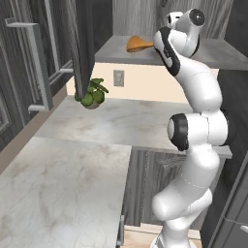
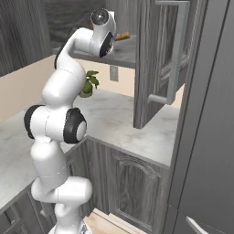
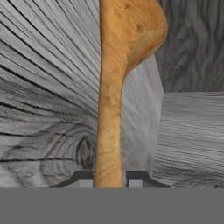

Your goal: Organize the utensils by type. Pick up the wooden spoons from the counter and place them in the open cabinet. Then pick up the metallic utensils from the counter and place them in the open drawer.

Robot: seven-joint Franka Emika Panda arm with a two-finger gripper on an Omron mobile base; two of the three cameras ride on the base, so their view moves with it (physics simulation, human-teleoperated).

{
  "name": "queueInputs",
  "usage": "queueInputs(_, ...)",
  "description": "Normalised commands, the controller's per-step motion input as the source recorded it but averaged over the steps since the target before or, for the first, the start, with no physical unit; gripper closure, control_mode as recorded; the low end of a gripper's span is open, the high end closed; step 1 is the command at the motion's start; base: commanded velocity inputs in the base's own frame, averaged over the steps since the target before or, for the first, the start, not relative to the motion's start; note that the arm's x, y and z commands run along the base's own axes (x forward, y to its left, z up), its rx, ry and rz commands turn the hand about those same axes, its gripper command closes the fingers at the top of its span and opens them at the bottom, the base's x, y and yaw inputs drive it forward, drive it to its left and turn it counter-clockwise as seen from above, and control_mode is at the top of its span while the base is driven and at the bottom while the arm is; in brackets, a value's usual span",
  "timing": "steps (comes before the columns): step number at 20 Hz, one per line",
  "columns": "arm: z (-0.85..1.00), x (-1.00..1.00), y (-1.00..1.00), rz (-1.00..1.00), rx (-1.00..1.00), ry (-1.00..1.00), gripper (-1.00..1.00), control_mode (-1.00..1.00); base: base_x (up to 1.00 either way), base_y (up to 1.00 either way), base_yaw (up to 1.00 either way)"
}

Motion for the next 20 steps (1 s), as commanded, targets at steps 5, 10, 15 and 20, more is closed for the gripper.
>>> queueInputs(5,-0.04,0.32,-0.02,0.00,-0.06,-0.02,1.00,-1.00,0.00,0.00,0.00)
queueInputs(10,-0.09,0.35,-0.04,0.00,-0.04,-0.05,1.00,-1.00,0.00,0.00,0.00)
queueInputs(15,-0.23,0.20,0.00,0.00,-0.03,-0.12,1.00,-1.00,0.00,0.00,0.00)
queueInputs(20,-0.15,0.38,0.00,0.00,0.00,-0.06,1.00,-1.00,0.00,0.00,0.00)
